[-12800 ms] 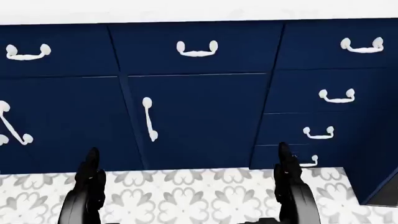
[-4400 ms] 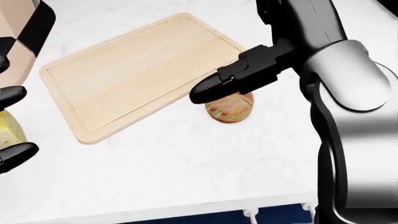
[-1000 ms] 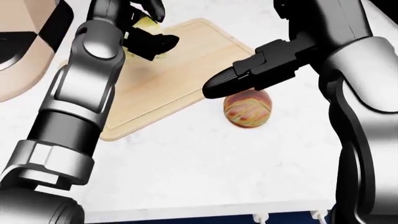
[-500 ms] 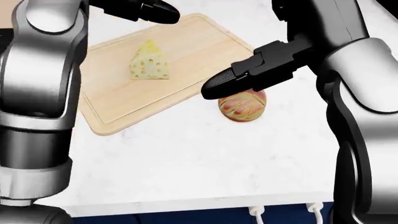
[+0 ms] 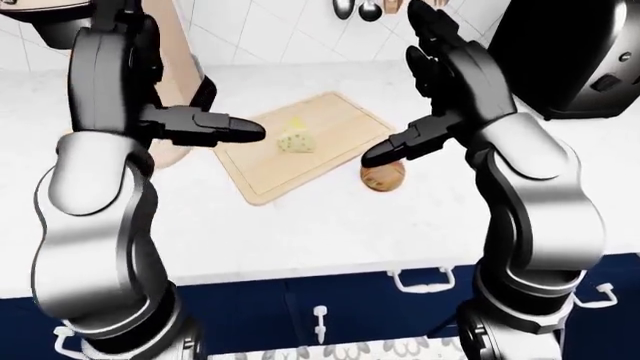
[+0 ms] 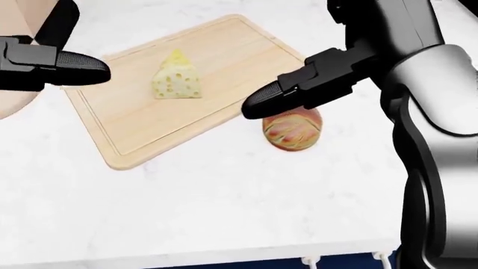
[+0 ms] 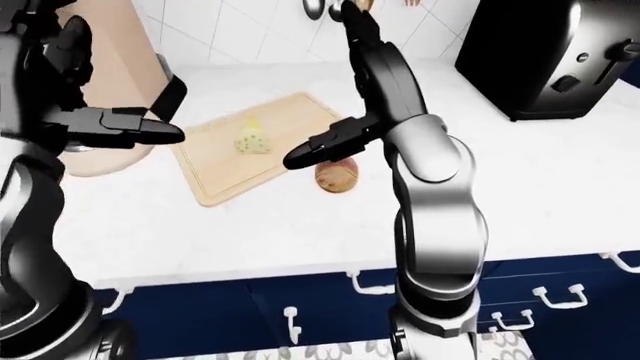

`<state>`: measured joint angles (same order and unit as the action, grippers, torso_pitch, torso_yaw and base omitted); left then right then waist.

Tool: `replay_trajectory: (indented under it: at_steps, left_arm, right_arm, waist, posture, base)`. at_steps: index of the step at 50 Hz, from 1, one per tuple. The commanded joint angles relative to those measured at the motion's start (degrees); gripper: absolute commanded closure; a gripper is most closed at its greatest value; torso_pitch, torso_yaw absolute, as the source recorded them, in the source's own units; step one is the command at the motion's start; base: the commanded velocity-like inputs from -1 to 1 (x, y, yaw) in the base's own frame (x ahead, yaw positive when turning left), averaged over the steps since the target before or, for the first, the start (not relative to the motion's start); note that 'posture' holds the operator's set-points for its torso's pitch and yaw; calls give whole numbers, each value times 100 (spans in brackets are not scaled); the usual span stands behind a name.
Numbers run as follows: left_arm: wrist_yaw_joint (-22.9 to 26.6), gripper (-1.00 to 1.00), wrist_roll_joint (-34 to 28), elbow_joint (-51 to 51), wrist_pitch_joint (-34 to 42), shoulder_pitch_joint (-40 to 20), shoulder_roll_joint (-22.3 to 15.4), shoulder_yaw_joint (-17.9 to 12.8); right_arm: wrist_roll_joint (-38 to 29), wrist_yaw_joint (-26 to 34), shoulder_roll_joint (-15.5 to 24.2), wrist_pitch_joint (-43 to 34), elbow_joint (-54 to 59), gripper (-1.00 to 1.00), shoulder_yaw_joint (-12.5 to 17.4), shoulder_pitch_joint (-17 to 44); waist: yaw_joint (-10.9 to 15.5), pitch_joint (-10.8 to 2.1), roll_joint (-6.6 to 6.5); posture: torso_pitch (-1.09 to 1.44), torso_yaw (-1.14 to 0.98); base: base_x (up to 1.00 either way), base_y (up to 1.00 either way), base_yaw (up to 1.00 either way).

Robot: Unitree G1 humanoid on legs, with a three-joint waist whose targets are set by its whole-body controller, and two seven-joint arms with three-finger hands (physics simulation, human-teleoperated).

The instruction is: Place the bread and cheese on the cutting board.

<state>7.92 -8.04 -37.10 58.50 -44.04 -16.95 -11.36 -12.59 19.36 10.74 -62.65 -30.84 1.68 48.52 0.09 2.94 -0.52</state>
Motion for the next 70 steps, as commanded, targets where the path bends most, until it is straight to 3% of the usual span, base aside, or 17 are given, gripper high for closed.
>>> replay_trajectory:
  at_steps: [1, 7, 10, 13, 16, 18, 26, 29, 40, 47, 64, 66, 70]
  left_arm:
    - [-110, -100, 179, -335, 3, -102, -85, -46]
    - [-195, -100, 533, -693, 168, 141, -344, -321]
    - [-326, -100, 814, -667, 100, 265, -355, -600]
    - [-570, -100, 976, -657, -290, 578, -358, -638]
    - [-708, -100, 1218, -689, -287, 634, -438, -692]
    - [-770, -100, 1378, -681, -319, 715, -457, -751]
    - [-791, -100, 1388, -401, -957, 1209, -491, -608]
    - [-900, -100, 1354, -365, -1031, 1128, -505, -721]
    - [-971, -100, 1463, -352, -998, 1154, -583, -703]
    - [-954, -100, 1445, -381, -983, 1176, -575, -710]
    - [-971, -100, 1525, -393, -937, 1182, -552, -723]
    - [-1010, -100, 1779, -449, -688, 1051, -509, -875]
    - [-1089, -100, 1859, -421, -755, 1097, -601, -848]
  right_arm:
    - [-42, -20, 37, 123, -108, -100, 47, 160]
    - [-90, -25, 22, 159, -64, -100, 42, 111]
    - [-140, -30, 24, 123, -35, -100, 14, 142]
    - [-199, -26, 18, 259, 106, -100, -48, 108]
    - [-381, 54, 60, -69, 273, -100, -167, 292]
    - [-395, 118, -27, -73, 500, -100, -85, 230]
    - [-539, 198, -106, -226, 706, -100, -79, 168]
    - [-461, 204, -155, -157, 793, -100, -58, 33]
    - [-771, 226, -184, 445, 1405, -100, -257, -259]
    - [-1113, 330, -280, 637, 1662, -100, -272, -344]
    - [-1118, 212, -431, 1219, 2161, -100, -189, -487]
    - [-1117, 212, -434, 1233, 2150, -100, -182, -493]
    - [-1111, 196, -445, 1285, 2192, -100, -185, -518]
  waist:
    - [-9, -165, -29]
    - [-5, -149, -42]
    - [-6, -145, -60]
    - [-5, -144, -76]
    - [-11, -160, -84]
    - [-13, -157, -83]
    - [9, -173, -104]
    - [8, -177, -104]
    - [-1, -201, -135]
    - [-13, -212, -147]
    - [-18, -239, -151]
    - [-18, -243, -148]
    - [-19, -232, -148]
  posture:
    - [0, 0]
    - [0, 0]
    - [0, 0]
    - [0, 0]
    - [0, 0]
    - [0, 0]
    - [0, 0]
    - [0, 0]
    - [0, 0]
    - [0, 0]
    - [0, 0]
    - [0, 0]
    - [0, 0]
  base:
    - [0, 0, 0]
    - [0, 0, 0]
    - [0, 0, 0]
    - [0, 0, 0]
    - [0, 0, 0]
    - [0, 0, 0]
    - [0, 0, 0]
    - [0, 0, 0]
    - [0, 0, 0]
    - [0, 0, 0]
    - [0, 0, 0]
    - [0, 0, 0]
    - [0, 0, 0]
